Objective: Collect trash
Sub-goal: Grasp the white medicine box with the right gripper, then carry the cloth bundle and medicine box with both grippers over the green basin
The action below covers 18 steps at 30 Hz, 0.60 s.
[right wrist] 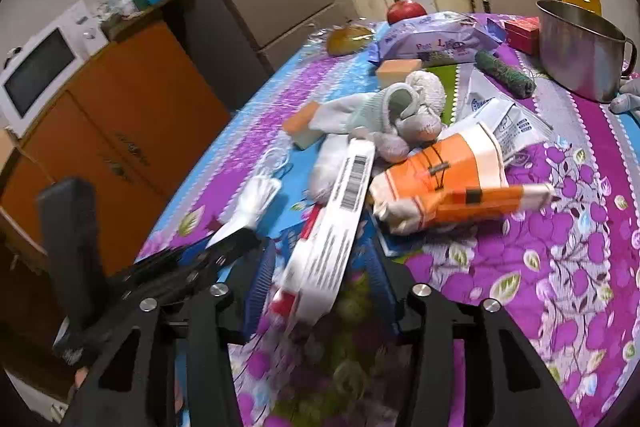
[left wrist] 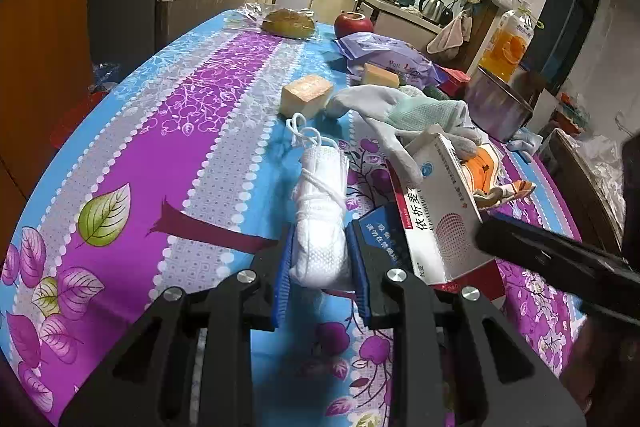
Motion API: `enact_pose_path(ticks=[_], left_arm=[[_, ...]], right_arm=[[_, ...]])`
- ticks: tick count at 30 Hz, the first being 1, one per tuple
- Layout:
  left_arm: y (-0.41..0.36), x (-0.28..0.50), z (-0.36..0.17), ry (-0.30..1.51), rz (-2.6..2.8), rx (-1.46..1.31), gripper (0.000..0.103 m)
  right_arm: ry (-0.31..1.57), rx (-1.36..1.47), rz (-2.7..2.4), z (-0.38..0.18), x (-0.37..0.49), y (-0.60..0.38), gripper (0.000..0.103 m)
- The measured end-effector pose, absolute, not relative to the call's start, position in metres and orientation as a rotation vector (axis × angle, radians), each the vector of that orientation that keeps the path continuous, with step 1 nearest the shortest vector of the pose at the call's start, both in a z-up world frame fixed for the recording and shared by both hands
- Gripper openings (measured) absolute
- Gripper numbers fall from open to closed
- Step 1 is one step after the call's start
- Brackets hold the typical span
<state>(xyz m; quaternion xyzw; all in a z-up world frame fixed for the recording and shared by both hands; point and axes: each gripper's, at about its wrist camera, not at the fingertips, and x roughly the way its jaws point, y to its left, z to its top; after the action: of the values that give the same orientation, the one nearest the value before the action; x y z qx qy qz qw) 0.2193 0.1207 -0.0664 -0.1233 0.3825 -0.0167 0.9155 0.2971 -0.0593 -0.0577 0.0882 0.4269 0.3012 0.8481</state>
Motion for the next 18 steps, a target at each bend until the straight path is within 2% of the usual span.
enact_pose_path(ticks=[5, 7, 10, 18], left_arm=[[0.119, 0.218, -0.066, 0.778, -0.020, -0.235, 0.025], [0.118, 0.216, -0.065, 0.771, -0.014, -0.228, 0.025], [0.118, 0.213, -0.063, 0.763, -0.008, -0.220, 0.025], [0.108, 0.182, -0.036, 0.657, 0.049, -0.162, 0.025]], right_arm=[[0.925, 0.169, 0.608, -0.070, 0.312, -0.048, 0.040], [0.932, 0.153, 0.598, -0.075, 0.312, -0.045, 0.025], [0.902, 0.139, 0.581, -0.076, 0.307, -0.045, 0.018], [0.607, -0.013, 0.472, -0.030, 0.239, -0.052, 0.018]])
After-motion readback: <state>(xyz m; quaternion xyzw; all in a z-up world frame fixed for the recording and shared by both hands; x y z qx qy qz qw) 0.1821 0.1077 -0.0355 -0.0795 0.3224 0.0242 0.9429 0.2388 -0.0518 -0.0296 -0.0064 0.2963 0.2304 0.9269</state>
